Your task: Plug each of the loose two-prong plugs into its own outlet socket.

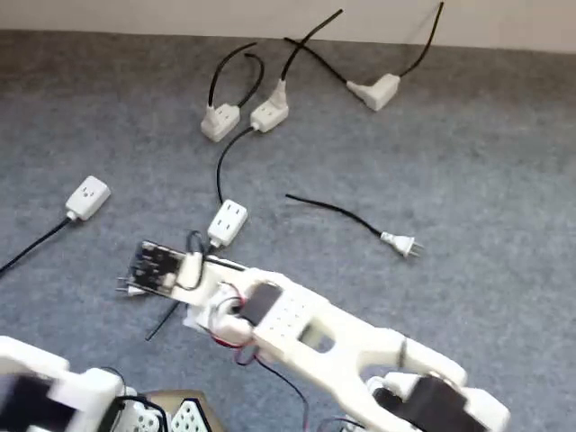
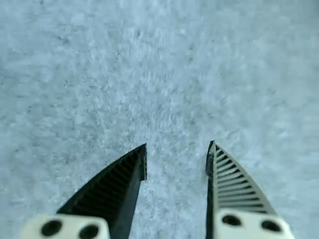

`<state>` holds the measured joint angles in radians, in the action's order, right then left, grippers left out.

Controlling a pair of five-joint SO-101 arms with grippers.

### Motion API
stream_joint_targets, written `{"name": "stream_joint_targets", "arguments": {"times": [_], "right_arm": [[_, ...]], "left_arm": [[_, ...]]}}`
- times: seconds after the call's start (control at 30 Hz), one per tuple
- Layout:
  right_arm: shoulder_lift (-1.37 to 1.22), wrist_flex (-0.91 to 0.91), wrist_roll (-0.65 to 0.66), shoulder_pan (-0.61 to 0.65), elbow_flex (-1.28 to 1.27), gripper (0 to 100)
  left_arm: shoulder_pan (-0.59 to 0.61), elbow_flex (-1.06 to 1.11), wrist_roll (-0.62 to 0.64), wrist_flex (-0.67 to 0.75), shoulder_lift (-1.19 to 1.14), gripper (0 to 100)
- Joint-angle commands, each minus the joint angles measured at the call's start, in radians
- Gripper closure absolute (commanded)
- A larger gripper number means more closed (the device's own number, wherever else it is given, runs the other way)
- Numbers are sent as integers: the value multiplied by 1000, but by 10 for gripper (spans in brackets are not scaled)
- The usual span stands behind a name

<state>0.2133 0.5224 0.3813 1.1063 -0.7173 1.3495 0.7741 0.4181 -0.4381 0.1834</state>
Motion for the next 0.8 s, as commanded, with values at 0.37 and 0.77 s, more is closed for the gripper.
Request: {"name": "stream_joint_targets", "arguments": {"times": [0.37,0.77], "right_arm": [[-377,-24,72,93,395,840],[-680,-8,72,96,679,840]], "left_arm": [[5,-354,-34,-87,-469,790],[5,-363,-34,-84,-507,790]]}}
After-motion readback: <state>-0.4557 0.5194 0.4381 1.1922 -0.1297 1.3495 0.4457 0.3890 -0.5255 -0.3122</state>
